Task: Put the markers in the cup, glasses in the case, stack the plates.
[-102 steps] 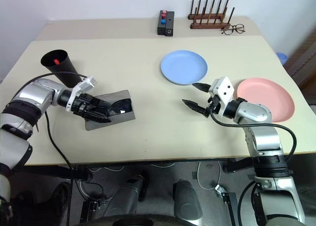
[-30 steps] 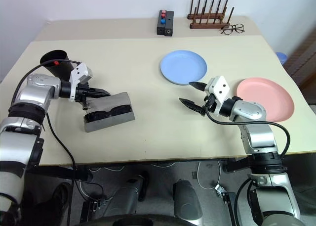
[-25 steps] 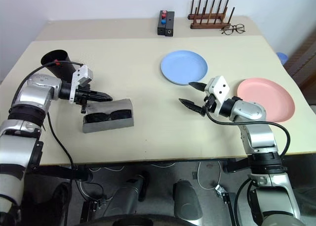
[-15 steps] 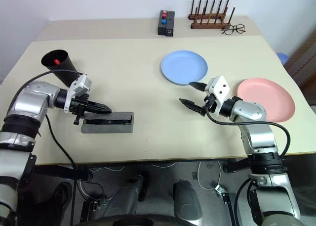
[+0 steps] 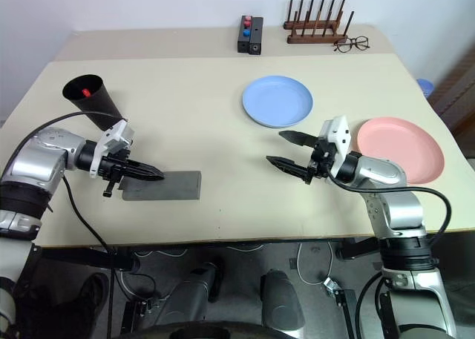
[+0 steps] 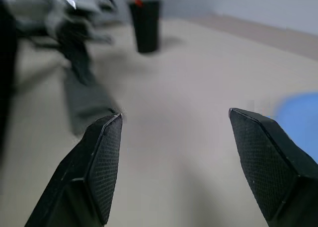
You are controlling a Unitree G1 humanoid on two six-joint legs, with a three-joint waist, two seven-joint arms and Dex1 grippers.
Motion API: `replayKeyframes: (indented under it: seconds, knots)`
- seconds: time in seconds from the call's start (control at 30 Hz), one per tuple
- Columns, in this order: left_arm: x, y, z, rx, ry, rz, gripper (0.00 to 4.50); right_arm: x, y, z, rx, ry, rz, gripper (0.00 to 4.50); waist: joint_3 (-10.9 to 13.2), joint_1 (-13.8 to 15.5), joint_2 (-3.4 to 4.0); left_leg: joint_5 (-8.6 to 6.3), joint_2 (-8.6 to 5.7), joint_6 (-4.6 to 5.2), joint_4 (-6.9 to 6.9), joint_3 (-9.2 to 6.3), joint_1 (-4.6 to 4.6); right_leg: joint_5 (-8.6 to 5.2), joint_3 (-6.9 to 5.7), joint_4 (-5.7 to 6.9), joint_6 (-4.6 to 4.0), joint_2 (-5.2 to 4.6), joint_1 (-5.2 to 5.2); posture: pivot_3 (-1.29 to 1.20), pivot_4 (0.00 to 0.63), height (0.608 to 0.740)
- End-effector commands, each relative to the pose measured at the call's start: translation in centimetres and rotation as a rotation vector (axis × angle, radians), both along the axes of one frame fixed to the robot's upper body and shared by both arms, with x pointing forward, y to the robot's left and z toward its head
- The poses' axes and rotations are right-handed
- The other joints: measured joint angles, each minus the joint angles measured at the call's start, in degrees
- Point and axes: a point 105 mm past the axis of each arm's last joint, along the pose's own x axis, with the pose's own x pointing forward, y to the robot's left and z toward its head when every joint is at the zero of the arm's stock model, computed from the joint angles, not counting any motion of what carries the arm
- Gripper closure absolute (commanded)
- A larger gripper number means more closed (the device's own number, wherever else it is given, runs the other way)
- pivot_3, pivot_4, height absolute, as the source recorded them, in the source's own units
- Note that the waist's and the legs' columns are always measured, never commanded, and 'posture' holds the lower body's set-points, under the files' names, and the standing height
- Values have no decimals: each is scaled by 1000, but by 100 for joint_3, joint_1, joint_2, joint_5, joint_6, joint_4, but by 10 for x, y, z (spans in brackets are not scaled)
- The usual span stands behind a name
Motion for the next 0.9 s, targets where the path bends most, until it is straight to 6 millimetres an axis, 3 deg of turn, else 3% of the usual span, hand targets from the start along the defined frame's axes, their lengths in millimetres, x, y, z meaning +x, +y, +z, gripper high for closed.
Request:
replayKeyframes:
  seconds: [0.03, 0.37, 0.63, 0.73, 0.8, 0.9]
  knots:
    - [-3, 0, 5, -6, -19, -16, 4486, -10, 3, 8, 18, -2, 40, 1016, 0, -3, 0, 0, 0, 0, -2, 0, 0, 0, 0, -1, 0, -1, 0, 0, 150, 738]
    - [-4, -3, 10, -26, -22, -23, 4486, -8, 5, 7, 9, -9, 32, 1016, 0, -4, 0, 0, -2, 0, -11, 3, 0, 0, 0, -6, 0, -6, -4, 0, 150, 738]
    - [13, -10, 50, -99, -163, -9, 4486, 2, 2, 10, 4, -28, -7, 1016, 1, -2, -1, 0, -3, 0, -11, 3, -1, 0, -4, -7, 0, -7, -4, 0, 150, 738]
    - [34, -11, 87, -241, -236, 97, 4486, 9, -8, 12, 1, -46, -68, 1016, 2, 18, -3, 1, -3, -1, -13, 2, -1, 0, -7, -8, 0, -5, -3, 0, 150, 738]
    - [45, -12, 112, -360, -273, 159, 3963, 12, -18, 12, -19, -46, -104, 1016, 4, 21, -7, 2, -4, -2, -10, -1, -3, 1, -12, -8, 1, -1, -2, 0, 150, 738]
    - [44, -19, 129, -475, -289, 158, 2638, 23, -48, 15, -64, -62, -242, 1016, 3, -9, -5, 2, -9, -1, -12, 2, -4, 0, -13, -11, 4, 2, -2, 0, 150, 738]
